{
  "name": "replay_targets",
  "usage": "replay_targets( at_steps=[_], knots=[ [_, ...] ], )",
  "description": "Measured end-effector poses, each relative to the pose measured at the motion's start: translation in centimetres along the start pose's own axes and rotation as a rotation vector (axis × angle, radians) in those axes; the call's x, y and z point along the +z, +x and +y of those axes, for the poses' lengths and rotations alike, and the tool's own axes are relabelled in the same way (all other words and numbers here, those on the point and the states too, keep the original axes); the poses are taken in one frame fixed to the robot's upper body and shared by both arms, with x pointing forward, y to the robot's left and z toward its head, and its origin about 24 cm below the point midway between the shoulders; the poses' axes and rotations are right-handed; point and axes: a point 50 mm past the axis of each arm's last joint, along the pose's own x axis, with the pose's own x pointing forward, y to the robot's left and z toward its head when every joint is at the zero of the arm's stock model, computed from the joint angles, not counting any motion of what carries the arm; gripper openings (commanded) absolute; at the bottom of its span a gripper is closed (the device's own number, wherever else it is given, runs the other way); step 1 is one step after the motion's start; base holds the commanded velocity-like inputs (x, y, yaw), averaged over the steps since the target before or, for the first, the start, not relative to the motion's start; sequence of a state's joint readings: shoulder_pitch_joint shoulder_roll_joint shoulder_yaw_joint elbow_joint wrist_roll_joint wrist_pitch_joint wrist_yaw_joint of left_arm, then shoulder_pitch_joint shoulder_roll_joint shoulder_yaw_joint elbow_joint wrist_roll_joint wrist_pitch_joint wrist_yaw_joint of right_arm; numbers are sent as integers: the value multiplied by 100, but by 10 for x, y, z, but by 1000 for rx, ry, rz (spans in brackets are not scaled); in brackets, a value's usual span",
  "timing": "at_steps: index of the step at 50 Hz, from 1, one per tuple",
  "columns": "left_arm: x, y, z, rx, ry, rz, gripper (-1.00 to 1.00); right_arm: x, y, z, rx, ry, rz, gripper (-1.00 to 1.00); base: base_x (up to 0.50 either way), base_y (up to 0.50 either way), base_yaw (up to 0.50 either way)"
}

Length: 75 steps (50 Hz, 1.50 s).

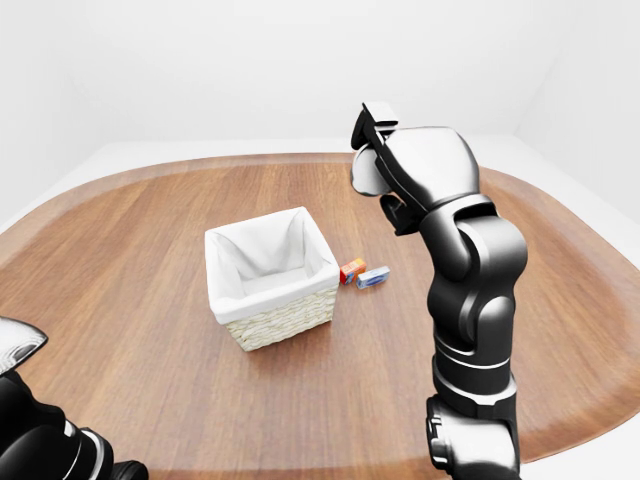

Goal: Pick up the alphabet soup and put it in the basket.

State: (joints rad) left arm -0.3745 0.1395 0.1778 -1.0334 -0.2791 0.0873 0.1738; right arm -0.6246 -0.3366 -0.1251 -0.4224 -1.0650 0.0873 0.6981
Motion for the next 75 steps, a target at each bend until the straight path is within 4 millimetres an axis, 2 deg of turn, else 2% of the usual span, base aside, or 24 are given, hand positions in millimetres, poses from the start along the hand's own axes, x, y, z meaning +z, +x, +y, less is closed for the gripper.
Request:
replay_targets(
  at_steps=[14, 42, 54, 75],
  knots=[
    [0, 0, 0, 5, -6, -2, 100, 24, 17, 5, 13, 26, -58, -91, 0, 0, 0],
    [4, 2, 2, 40, -71, -15, 100, 99, 49, 36, 141, 84, -191, -91, 0, 0, 0],
    [4, 3, 3, 55, -116, -3, 100, 118, 59, 55, 238, 96, -218, -89, 0, 0, 0],
    [3, 3, 2, 63, -144, 4, 100, 141, 75, 102, 388, 122, -240, -90, 0, 0, 0]
  ],
)
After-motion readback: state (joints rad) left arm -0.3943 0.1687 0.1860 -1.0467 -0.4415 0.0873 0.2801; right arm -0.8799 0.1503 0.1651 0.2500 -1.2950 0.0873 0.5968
